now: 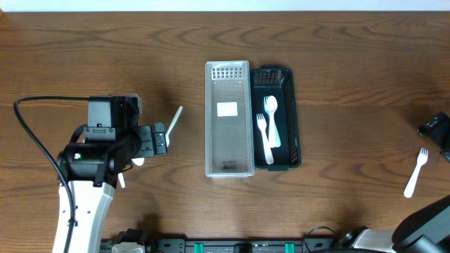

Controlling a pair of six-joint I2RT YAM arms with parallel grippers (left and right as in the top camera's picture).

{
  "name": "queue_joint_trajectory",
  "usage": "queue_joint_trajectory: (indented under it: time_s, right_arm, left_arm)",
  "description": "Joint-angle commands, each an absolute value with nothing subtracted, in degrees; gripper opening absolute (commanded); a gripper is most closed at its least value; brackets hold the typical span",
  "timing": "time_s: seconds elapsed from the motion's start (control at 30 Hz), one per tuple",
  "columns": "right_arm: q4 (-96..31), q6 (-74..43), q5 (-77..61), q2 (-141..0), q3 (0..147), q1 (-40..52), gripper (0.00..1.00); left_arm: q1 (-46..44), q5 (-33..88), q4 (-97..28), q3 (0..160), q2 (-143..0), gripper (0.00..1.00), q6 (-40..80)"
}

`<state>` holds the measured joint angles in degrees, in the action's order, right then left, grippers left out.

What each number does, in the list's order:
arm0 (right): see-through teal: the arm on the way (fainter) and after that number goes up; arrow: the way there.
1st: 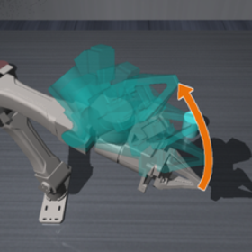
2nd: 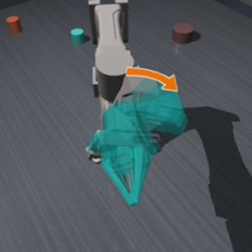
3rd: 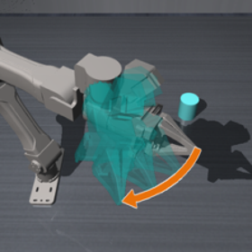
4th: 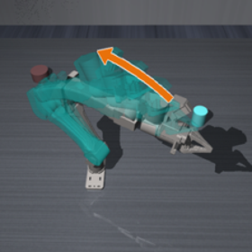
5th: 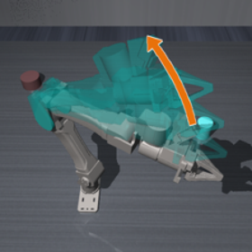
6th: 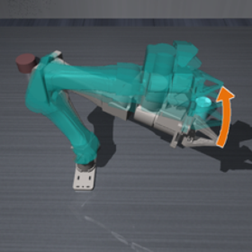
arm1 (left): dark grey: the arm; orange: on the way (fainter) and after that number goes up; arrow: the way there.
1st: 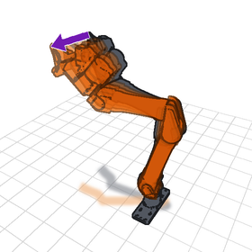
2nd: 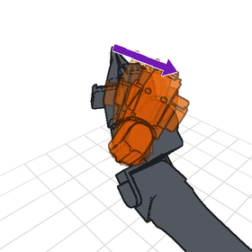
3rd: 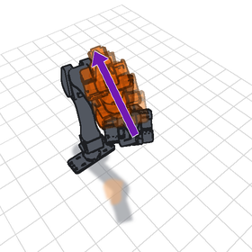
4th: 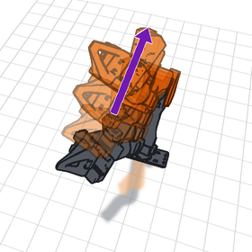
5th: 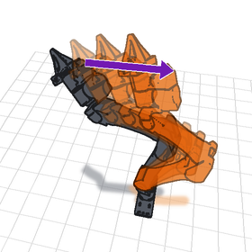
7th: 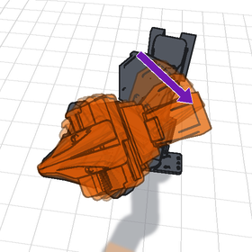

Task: Pack container
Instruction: 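Grasp the last white fork with the right gripper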

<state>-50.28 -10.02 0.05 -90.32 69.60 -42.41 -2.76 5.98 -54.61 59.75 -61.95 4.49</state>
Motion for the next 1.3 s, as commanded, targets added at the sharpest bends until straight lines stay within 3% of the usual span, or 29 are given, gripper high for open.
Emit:
queue_joint_trajectory:
  time_s: [0.0, 0.37, 1.1, 1.27]
  right_arm:
    - [-48.8, -1.1, -0.4, -93.6, 69.1, -42.8, 0.99]
    - [-47.4, 1.5, 2.8, -104.8, 69.1, -43.1, 0.99]
    - [-42.6, 2.4, -1.1, -112.9, 69.0, -47.5, 0.96]
    - [-41.6, 2.4, -1.2, -112.9, 69.0, -47.4, 0.80]
  left_arm:
    - [-2.5, 5.4, -55.2, 60.9, -62.1, 0.98, 4.2]
    - [-2.5, 5.4, -55.2, 60.9, -62.1, 0.98, 4.2]
    - [-2.5, 5.4, -55.2, 60.9, -62.1, 0.98, 4.2]
    - [-2.5, 5.4, -55.2, 60.9, -62.1, 0.98, 4.2]
